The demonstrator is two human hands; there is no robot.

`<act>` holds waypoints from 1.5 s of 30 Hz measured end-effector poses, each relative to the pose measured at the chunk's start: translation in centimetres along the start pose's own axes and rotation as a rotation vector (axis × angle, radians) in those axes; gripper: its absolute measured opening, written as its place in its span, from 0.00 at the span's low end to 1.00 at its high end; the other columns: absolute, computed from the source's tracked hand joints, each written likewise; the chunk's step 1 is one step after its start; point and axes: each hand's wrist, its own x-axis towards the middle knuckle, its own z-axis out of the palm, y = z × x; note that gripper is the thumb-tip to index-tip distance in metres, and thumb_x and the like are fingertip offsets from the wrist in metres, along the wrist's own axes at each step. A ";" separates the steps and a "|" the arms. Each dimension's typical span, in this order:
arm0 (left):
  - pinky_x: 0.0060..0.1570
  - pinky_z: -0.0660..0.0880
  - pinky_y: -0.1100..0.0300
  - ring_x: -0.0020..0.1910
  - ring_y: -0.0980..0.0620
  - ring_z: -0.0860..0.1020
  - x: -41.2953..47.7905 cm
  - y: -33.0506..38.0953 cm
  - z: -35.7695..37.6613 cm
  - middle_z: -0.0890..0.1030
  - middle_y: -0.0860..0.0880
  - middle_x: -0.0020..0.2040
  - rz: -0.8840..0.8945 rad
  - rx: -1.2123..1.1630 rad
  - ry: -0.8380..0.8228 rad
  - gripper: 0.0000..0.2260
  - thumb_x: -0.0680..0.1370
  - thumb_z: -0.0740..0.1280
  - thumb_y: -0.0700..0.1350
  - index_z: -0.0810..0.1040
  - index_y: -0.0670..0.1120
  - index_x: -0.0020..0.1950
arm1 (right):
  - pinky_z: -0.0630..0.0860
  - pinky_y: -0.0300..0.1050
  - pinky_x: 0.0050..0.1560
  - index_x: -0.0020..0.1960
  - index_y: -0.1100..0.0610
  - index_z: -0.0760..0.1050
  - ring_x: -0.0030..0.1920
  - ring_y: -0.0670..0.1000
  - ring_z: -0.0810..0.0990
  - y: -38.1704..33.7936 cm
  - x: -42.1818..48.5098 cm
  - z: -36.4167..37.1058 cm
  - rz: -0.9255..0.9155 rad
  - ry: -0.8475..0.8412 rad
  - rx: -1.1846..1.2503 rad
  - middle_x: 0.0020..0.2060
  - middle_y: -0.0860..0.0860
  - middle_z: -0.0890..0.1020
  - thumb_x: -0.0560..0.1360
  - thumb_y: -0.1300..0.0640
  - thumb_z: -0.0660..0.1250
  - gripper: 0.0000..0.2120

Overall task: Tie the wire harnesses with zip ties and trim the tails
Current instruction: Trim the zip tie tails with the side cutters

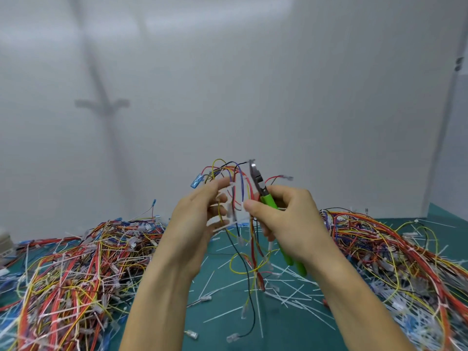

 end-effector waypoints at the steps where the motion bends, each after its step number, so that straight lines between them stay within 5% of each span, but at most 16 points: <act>1: 0.35 0.75 0.63 0.33 0.57 0.75 -0.1 0.1 -0.3 0.78 0.52 0.38 -0.012 -0.005 -0.069 0.12 0.80 0.62 0.48 0.85 0.50 0.52 | 0.74 0.51 0.34 0.39 0.58 0.80 0.30 0.50 0.71 0.0 0.1 -0.3 0.003 0.004 0.013 0.25 0.48 0.74 0.73 0.53 0.73 0.09; 6: 0.37 0.77 0.63 0.35 0.55 0.77 -0.2 -0.1 -1.0 0.78 0.49 0.38 -0.043 -0.150 -0.272 0.17 0.75 0.66 0.44 0.79 0.45 0.64 | 0.73 0.48 0.34 0.39 0.57 0.79 0.27 0.48 0.71 0.1 0.3 -1.0 0.034 0.019 0.039 0.24 0.47 0.75 0.75 0.56 0.72 0.07; 11: 0.43 0.80 0.64 0.43 0.53 0.84 0.1 -0.4 -0.9 0.85 0.46 0.48 -0.011 -0.279 -0.226 0.18 0.72 0.66 0.38 0.79 0.39 0.61 | 0.81 0.56 0.40 0.38 0.54 0.80 0.32 0.56 0.79 -0.1 0.3 -1.4 0.050 0.051 -0.093 0.29 0.50 0.81 0.73 0.51 0.73 0.08; 15: 0.42 0.80 0.65 0.49 0.51 0.85 0.2 -0.4 -0.4 0.85 0.44 0.52 0.049 -0.331 -0.129 0.18 0.70 0.68 0.38 0.78 0.39 0.59 | 0.75 0.45 0.36 0.37 0.52 0.76 0.31 0.49 0.78 -0.5 -0.1 -1.4 -0.065 0.164 -0.310 0.28 0.48 0.79 0.73 0.39 0.68 0.17; 21: 0.39 0.80 0.66 0.44 0.54 0.85 0.2 -0.6 0.2 0.87 0.46 0.46 0.086 -0.417 -0.036 0.15 0.68 0.69 0.40 0.80 0.40 0.54 | 0.64 0.47 0.31 0.36 0.53 0.73 0.30 0.49 0.70 -1.2 -0.4 -2.8 -0.056 -0.117 -0.598 0.25 0.49 0.72 0.69 0.28 0.56 0.27; 34: 0.41 0.80 0.65 0.44 0.54 0.85 0.5 -1.1 0.4 0.87 0.47 0.47 0.086 -0.344 -0.019 0.14 0.59 0.75 0.45 0.87 0.43 0.43 | 0.63 0.47 0.32 0.38 0.53 0.70 0.35 0.52 0.72 -1.8 -0.9 -1.8 -0.185 -0.135 -0.680 0.29 0.50 0.74 0.75 0.32 0.54 0.25; 39: 0.41 0.80 0.65 0.43 0.56 0.85 0.4 -1.1 0.5 0.87 0.49 0.46 0.076 -0.349 -0.016 0.21 0.61 0.74 0.44 0.82 0.40 0.52 | 0.64 0.47 0.33 0.36 0.53 0.69 0.35 0.52 0.72 -1.7 -0.8 -1.5 -0.199 -0.098 -0.667 0.29 0.50 0.73 0.73 0.31 0.52 0.26; 45: 0.44 0.81 0.64 0.43 0.56 0.85 0.4 -1.2 0.6 0.87 0.48 0.46 0.076 -0.344 -0.019 0.17 0.59 0.74 0.45 0.86 0.42 0.47 | 0.65 0.49 0.35 0.36 0.55 0.71 0.35 0.53 0.72 -1.7 -0.9 -1.4 -0.211 -0.080 -0.652 0.29 0.50 0.72 0.74 0.32 0.53 0.27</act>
